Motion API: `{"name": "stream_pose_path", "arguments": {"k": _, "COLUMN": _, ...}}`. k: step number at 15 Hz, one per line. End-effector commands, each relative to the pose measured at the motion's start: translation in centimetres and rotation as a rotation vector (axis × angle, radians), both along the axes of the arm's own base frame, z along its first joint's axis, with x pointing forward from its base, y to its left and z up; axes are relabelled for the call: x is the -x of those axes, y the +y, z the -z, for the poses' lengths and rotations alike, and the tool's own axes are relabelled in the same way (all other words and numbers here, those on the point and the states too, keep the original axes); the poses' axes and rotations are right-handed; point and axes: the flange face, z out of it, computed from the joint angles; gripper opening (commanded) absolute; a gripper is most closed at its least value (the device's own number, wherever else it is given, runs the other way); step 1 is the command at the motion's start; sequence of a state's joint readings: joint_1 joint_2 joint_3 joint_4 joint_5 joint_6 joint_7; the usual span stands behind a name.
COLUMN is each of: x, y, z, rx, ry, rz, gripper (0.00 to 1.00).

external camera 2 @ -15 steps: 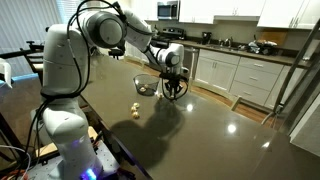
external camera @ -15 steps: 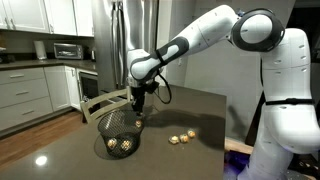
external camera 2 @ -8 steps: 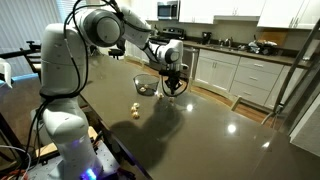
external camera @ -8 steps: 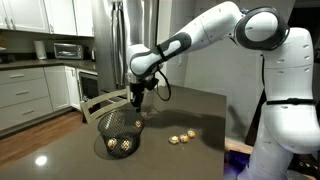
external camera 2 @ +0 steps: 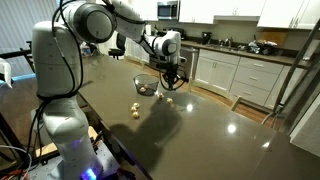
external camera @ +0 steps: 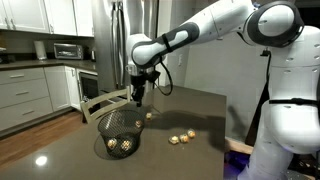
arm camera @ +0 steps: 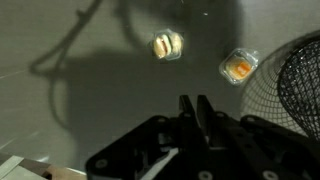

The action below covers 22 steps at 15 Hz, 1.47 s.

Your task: Pick up the all candy from the table and put them in the black basket.

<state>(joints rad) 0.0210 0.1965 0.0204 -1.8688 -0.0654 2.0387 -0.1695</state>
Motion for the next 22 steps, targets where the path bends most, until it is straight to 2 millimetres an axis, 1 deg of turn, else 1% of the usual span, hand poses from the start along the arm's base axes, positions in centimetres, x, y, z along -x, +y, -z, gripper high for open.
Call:
{"name": "stream_pose_path", "arguments": {"k": 1, "x": 1.0, "y": -0.3, "z": 0.4, "rx": 0.021, "ry": 0.038, "rz": 0.010, "gripper": 0.44}}
{"name": "stream_pose_path", "arguments": {"k": 8, "x": 2.0, "y": -1.3, "z": 3.0, "rx": 0.037, "ry": 0.115, "rz": 0.033, "gripper": 0.90}}
{"name": "stream_pose_path", "arguments": {"k": 10, "x": 2.3, "y": -1.7, "z": 3.8, "rx": 0.038, "ry": 0.137, "rz": 0.039, "gripper": 1.00}}
{"name": "stream_pose_path", "arguments": {"k": 14, "x": 2.8, "y": -2.4, "z": 5.3, "rx": 0.032, "ry": 0.161, "rz": 0.047, "gripper": 1.00}}
{"name": "stream_pose_path", "arguments": {"k": 17, "x": 3.2, "y": -2.6, "z": 6.0, "rx": 0.028, "ry": 0.171, "rz": 0.048, "gripper": 1.00}}
{"name": "stream_pose_path", "arguments": {"k": 18, "x": 3.3, "y": -2.7, "z": 6.1, "rx": 0.028, "ry": 0.174, "rz": 0.050, "gripper": 0.97}}
{"name": "stream_pose_path", "arguments": {"k": 19, "x": 3.4, "y": -2.7, "z": 6.2, "rx": 0.028, "ry": 0.176, "rz": 0.050, "gripper": 0.80}}
{"name": "stream_pose_path", "arguments": {"k": 20, "x": 3.5, "y": -2.8, "z": 6.3, "rx": 0.027, "ry": 0.177, "rz": 0.051, "gripper": 0.73}}
{"name": "stream_pose_path", "arguments": {"k": 21, "x": 3.5, "y": -2.8, "z": 6.3, "rx": 0.026, "ry": 0.178, "rz": 0.052, "gripper": 0.70}}
{"name": "stream_pose_path", "arguments": {"k": 22, "x": 3.5, "y": -2.8, "z": 6.4, "rx": 0.026, "ry": 0.179, "rz": 0.051, "gripper": 0.62}}
